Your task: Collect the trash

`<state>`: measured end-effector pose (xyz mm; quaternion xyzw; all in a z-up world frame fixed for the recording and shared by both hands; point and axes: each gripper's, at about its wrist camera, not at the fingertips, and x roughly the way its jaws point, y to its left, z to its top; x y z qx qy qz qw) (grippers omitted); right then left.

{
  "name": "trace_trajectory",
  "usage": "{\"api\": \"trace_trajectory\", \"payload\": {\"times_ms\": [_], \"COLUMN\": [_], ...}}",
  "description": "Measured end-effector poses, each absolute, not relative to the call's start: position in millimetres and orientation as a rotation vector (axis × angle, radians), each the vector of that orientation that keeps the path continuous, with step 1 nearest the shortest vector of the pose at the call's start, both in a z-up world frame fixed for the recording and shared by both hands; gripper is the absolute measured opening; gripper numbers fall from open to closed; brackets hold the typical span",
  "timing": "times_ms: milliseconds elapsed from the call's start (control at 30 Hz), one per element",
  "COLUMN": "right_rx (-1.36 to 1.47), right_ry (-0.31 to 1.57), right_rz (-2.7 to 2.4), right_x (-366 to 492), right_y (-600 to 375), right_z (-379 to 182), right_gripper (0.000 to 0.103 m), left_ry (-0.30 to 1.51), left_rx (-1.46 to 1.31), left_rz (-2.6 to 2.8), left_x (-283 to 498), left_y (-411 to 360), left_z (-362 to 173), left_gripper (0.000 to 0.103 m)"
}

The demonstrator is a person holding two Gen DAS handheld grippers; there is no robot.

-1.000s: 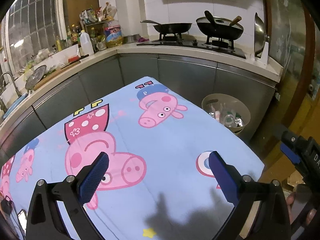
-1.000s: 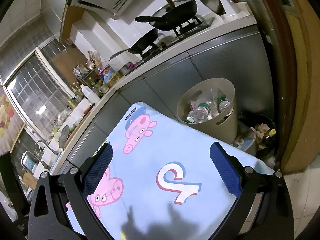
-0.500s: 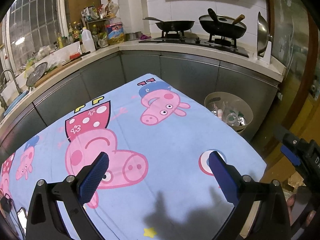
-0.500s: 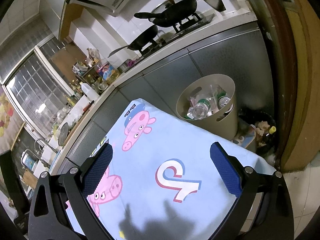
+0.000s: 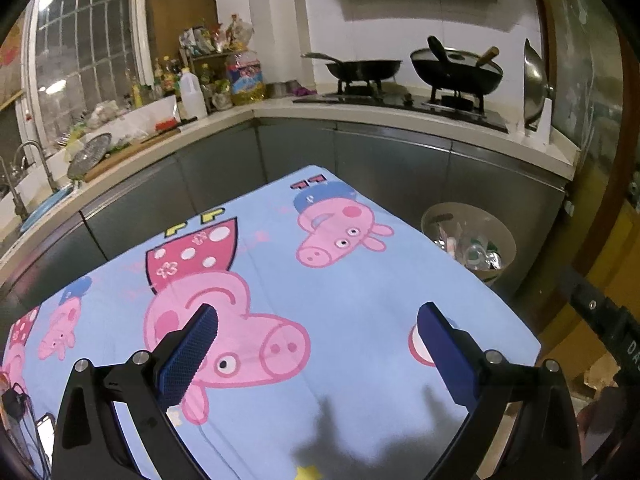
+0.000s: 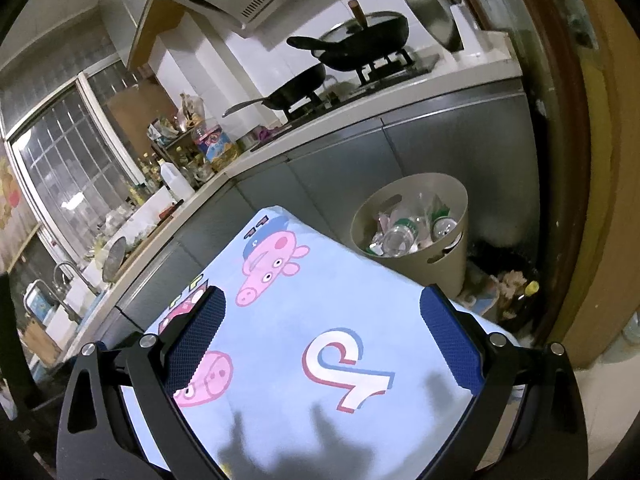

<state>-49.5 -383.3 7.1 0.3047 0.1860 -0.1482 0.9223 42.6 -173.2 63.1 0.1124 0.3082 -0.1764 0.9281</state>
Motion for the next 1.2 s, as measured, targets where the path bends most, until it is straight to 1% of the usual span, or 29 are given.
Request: {"api": "trace_trajectory", "payload": {"times_ms": [400,1200], "right_rx": [0.616,0.604], "right_ry": [0.374,0.358], "right_rz": [-0.336,-0.337], "right_x": [-53.2,-55.7], "right_y": [-382.6,-381.6], "right_z": [8.3,13.8], "right_gripper": [0.097,0.097], "left_ry": [0.56,0.545], "left_rx": [0.216,0.204], "left_rz": [-0.338,-0.376], "left_x": [34.0,28.2], "left_y": [-168.1,-167.9], "left_z": [75.2,83.1], "left_gripper": [0.099,0.099]}}
